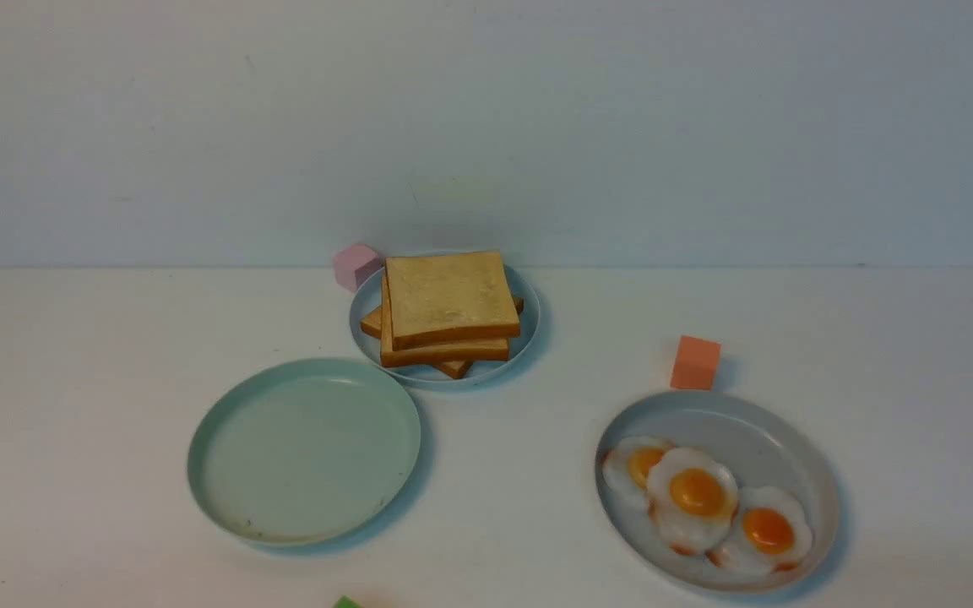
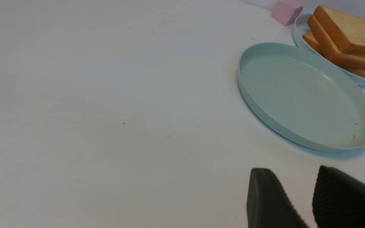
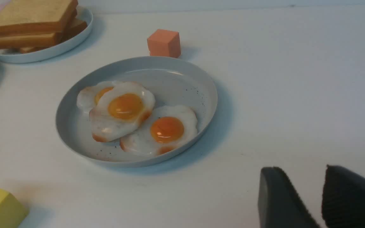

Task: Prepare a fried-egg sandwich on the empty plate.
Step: Use the left arm to grab a slice of bread

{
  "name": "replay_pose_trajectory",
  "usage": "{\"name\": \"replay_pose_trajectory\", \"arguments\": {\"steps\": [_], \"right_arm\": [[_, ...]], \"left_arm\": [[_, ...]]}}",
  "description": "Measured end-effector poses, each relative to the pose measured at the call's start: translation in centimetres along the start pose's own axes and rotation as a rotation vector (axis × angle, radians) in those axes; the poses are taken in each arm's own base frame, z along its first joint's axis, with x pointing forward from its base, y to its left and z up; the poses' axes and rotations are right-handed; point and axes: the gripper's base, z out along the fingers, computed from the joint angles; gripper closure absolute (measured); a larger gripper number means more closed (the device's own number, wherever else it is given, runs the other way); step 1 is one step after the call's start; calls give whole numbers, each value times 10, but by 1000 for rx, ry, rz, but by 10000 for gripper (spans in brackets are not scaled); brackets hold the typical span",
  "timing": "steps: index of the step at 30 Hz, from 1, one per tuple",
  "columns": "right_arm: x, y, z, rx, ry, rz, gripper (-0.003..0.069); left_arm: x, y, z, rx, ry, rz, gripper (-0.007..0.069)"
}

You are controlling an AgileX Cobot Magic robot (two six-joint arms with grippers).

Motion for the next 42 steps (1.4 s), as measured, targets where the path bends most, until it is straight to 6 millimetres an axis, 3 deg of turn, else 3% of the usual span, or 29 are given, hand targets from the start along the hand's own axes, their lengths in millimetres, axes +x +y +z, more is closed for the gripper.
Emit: {"name": "replay_pose_trajectory", "arguments": {"steps": [19, 23, 25, 28, 31, 35, 42], "right_arm": [[0, 0, 0, 0, 0, 0, 418], [0, 0, 0, 0, 0, 0, 418], [0, 0, 0, 0, 0, 0, 418], [0, 0, 0, 0, 0, 0, 418], [0, 0, 0, 0, 0, 0, 418], [0, 0, 0, 0, 0, 0, 418], [-1, 0, 0, 2, -16, 8, 418]], "left_arm": [[-1, -1, 0, 12, -13, -34, 386], [-6, -6, 0, 80, -59, -267, 386], [-12, -10, -1, 144, -99, -497, 386], [-19, -12, -3, 203, -153, -702, 386], [-26, -11, -4, 229, -229, -771, 386], [-29, -14, -7, 235, -220, -713, 411], [-64, -38, -31, 368, -186, -394, 610]]}}
